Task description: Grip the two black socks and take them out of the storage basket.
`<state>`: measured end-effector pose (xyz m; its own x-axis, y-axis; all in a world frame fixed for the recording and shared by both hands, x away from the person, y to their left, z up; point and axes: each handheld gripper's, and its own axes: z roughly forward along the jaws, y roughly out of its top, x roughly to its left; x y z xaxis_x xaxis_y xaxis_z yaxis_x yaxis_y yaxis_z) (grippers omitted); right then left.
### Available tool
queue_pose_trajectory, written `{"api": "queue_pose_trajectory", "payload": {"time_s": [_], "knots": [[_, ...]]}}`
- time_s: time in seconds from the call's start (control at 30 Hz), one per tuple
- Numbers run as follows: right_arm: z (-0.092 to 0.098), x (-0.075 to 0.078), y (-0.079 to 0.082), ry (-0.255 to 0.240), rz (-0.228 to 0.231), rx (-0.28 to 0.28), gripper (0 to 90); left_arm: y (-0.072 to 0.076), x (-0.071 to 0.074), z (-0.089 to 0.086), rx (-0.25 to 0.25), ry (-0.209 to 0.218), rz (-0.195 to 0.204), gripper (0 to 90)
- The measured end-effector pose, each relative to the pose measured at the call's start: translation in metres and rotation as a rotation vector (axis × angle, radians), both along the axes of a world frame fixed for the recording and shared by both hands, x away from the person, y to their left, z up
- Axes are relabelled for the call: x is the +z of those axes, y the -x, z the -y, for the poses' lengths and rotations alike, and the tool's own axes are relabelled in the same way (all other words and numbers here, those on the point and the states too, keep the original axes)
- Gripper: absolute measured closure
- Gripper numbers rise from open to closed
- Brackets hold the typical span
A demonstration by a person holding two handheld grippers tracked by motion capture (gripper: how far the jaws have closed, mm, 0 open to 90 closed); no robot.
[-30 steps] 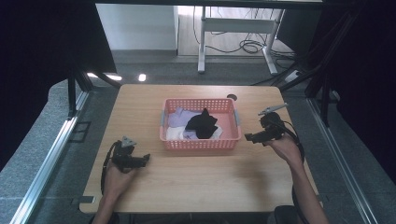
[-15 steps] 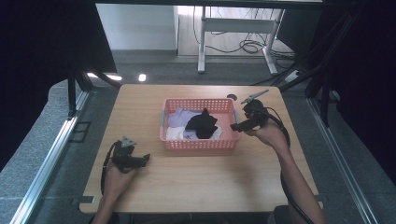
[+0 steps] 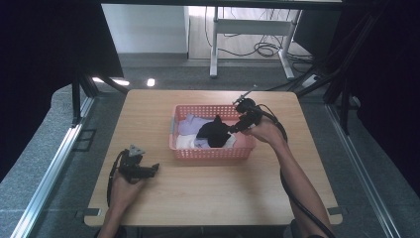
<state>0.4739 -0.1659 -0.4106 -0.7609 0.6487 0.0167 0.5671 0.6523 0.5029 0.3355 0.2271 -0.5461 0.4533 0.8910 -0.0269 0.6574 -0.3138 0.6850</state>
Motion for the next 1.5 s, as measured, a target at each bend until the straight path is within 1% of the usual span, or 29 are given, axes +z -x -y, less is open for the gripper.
{"api": "queue_pose_trajectory", "payload": {"time_s": [0.1, 0.13, 0.17, 0.3, 0.33, 0.37, 0.43, 0.47, 0.5, 0.57, 0.6, 0.63, 0.67, 0.7, 0.77, 0.8, 0.83, 0.87, 0.9, 0.93, 0.97, 1.0, 1.03, 1.07, 1.1, 1.13, 1.2, 1.37, 1.5], "knots": [[-0.014, -0.004, -0.006, 0.016, -0.003, 0.02, 29.2, 0.0, 0.0, 0.0, 0.0, 0.0, 0.0, 12.1], [-0.014, -0.004, -0.006, 0.016, -0.003, 0.02, 29.2, 0.0, 0.0, 0.0, 0.0, 0.0, 0.0, 12.1], [-0.02, -0.008, -0.01, 0.025, -0.008, 0.031, 29.8, 0.0, 0.0, 0.0, 0.0, 0.0, 0.0, 12.1], [-0.037, -0.018, -0.021, 0.053, -0.015, 0.05, 30.4, 0.0, 0.0, 0.0, 0.0, -0.001, -0.002, 12.1], [-0.037, -0.018, -0.021, 0.053, -0.015, 0.05, 30.4, 0.0, 0.0, 0.0, 0.0, -0.001, -0.002, 12.1], [-0.045, -0.022, -0.025, 0.058, -0.02, 0.068, 31.3, 0.0, 0.0, 0.0, 0.0, -0.001, -0.001, 12.0], [-0.055, -0.026, -0.029, 0.062, -0.024, 0.074, 30.7, 0.0, 0.0, 0.0, 0.0, 0.0, -0.001, 12.0], [-0.055, -0.026, -0.029, 0.062, -0.024, 0.074, 30.7, 0.0, 0.0, 0.0, 0.0, 0.0, -0.001, 12.0], [-0.064, -0.031, -0.032, 0.082, -0.02, 0.087, 30.5, 0.0, 0.0, 0.0, -0.001, 0.0, 0.0, 12.0], [-0.074, -0.039, -0.035, 0.121, -0.022, 0.104, 30.7, 0.0, 0.0, 0.0, 0.0, 0.001, 0.0, 12.0], [-0.076, -0.043, -0.037, 0.146, -0.017, 0.117, 31.6, 0.0, 0.0, 0.0, 0.0, -0.002, -0.003, 12.0], [-0.079, -0.046, -0.038, 0.166, -0.019, 0.118, 32.5, 0.0, 0.0, 0.0, 0.004, 0.003, -0.001, 12.0], [-0.082, -0.051, -0.039, 0.193, -0.023, 0.122, 34.8, 0.0, 0.0, 0.0, 0.0, -0.002, -0.003, 12.0], [-0.084, -0.055, -0.04, 0.206, -0.025, 0.124, 38.8, 0.0, 0.0, 0.0, -0.001, -0.002, -0.004, 12.0], [-0.086, -0.061, -0.042, 0.231, -0.031, 0.108, 47.1, 0.0, 0.0, 0.0, -0.001, -0.002, -0.004, 12.0], [-0.086, -0.064, -0.042, 0.237, -0.032, 0.109, 53.1, 0.0, 0.0, 0.0, -0.001, -0.002, -0.004, 12.0], [-0.086, -0.066, -0.042, 0.228, -0.041, 0.114, 58.8, 0.0, 0.0, 0.0, -0.001, -0.002, -0.004, 12.0], [-0.086, -0.066, -0.042, 0.228, -0.041, 0.114, 58.8, 0.0, 0.0, 0.0, -0.001, -0.002, -0.004, 12.0], [-0.085, -0.067, -0.043, 0.218, -0.06, 0.113, 71.4, 0.0, 0.0, 0.0, -0.001, 0.0, -0.001, 12.0], [-0.084, -0.066, -0.042, 0.21, -0.058, 0.117, 76.7, 0.0, 0.0, 0.0, 0.0, 0.001, 0.0, 12.0], [-0.084, -0.064, -0.041, 0.217, -0.05, 0.116, 79.0, 0.0, 0.0, 0.0, 0.0, 0.001, 0.0, 12.0], [-0.083, -0.061, -0.041, 0.218, -0.046, 0.116, 79.8, 0.0, 0.0, 0.0, 0.002, 0.003, 0.001, 12.0], [-0.082, -0.059, -0.041, 0.208, -0.045, 0.112, 80.3, 0.0, 0.0, 0.0, 0.003, 0.005, 0.002, 12.0], [-0.08, -0.055, -0.04, 0.201, -0.037, 0.108, 80.7, 0.0, 0.0, 0.0, 0.002, 0.004, 0.001, 12.0], [-0.078, -0.049, -0.04, 0.18, -0.027, 0.098, 80.8, 0.0, 0.0, 0.0, -0.001, 0.0, -0.001, 12.0], [-0.076, -0.044, -0.04, 0.159, -0.025, 0.089, 80.8, 0.0, 0.0, 0.0, -0.001, 0.0, -0.001, 12.0], [-0.073, -0.035, -0.039, 0.136, -0.02, 0.083, 80.8, 0.0, 0.0, 0.0, 0.002, 0.005, 0.002, 12.0], [-0.066, -0.009, -0.034, 0.082, 0.016, 0.092, 80.9, 0.0, 0.0, 0.0, 0.002, 0.006, 0.002, 12.0], [-0.065, 0.006, -0.029, 0.075, 0.039, 0.101, 80.9, 0.0, 0.0, 0.0, -0.001, 0.001, -0.002, 12.0]]}}
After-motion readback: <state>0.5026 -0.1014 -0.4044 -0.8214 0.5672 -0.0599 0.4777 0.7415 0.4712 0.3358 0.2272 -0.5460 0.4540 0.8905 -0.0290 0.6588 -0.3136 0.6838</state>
